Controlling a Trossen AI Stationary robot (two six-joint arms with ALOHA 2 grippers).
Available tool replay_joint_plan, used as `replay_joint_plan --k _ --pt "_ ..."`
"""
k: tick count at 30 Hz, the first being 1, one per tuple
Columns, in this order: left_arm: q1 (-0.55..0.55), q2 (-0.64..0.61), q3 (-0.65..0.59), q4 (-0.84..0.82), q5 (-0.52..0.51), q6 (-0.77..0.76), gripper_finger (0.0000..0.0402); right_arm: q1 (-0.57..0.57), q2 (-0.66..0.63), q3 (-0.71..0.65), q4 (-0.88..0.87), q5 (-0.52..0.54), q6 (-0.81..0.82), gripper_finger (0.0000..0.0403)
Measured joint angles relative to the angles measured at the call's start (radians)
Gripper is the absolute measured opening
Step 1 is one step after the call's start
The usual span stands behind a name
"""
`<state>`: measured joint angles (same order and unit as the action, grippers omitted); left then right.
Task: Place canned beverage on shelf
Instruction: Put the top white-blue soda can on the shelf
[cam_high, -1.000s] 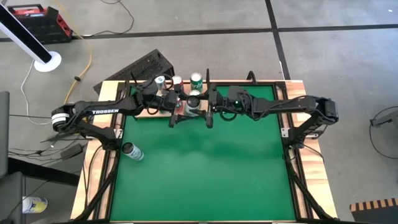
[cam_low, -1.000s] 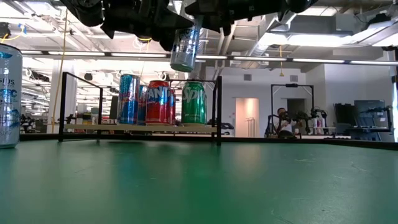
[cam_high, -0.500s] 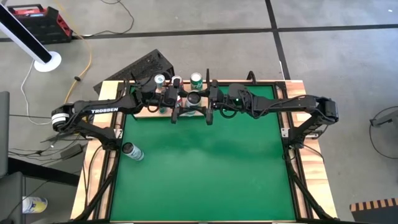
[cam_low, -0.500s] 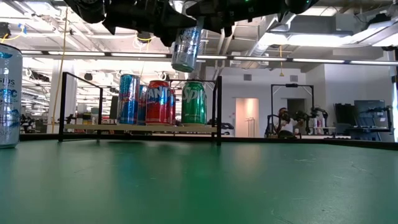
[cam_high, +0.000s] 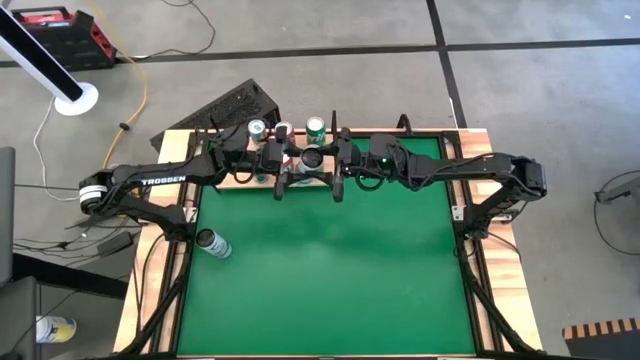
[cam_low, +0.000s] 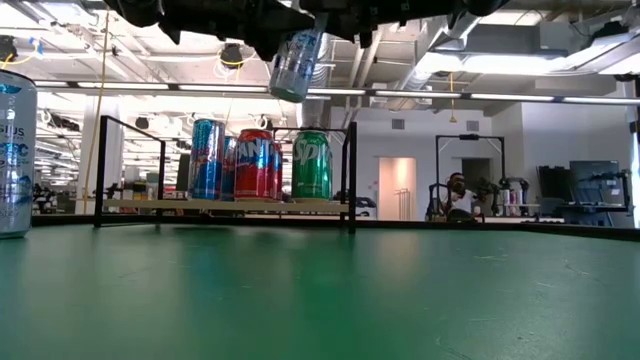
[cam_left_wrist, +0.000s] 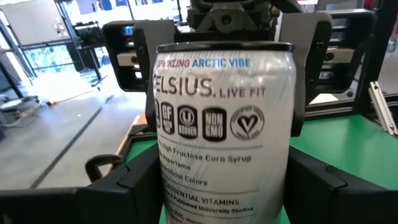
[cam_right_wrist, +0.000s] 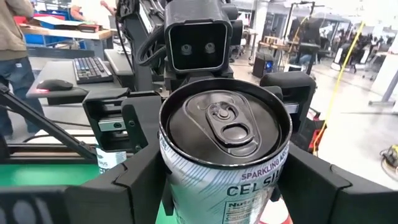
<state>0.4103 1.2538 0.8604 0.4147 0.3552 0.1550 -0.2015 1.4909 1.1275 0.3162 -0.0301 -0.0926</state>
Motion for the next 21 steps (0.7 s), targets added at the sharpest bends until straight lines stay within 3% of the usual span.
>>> replay_joint_plan --k 13,21 --pt "0.004 -0.003 0.000 0.010 -0.026 0.057 0.0229 0.000 0.008 0.070 -0.040 -0.009 -0.066 0.0290" --pt "0.010 0.003 -0.008 -0.037 -0.070 0.050 0.0229 0.023 0.027 0.148 -0.060 0.017 -0.130 0.0378"
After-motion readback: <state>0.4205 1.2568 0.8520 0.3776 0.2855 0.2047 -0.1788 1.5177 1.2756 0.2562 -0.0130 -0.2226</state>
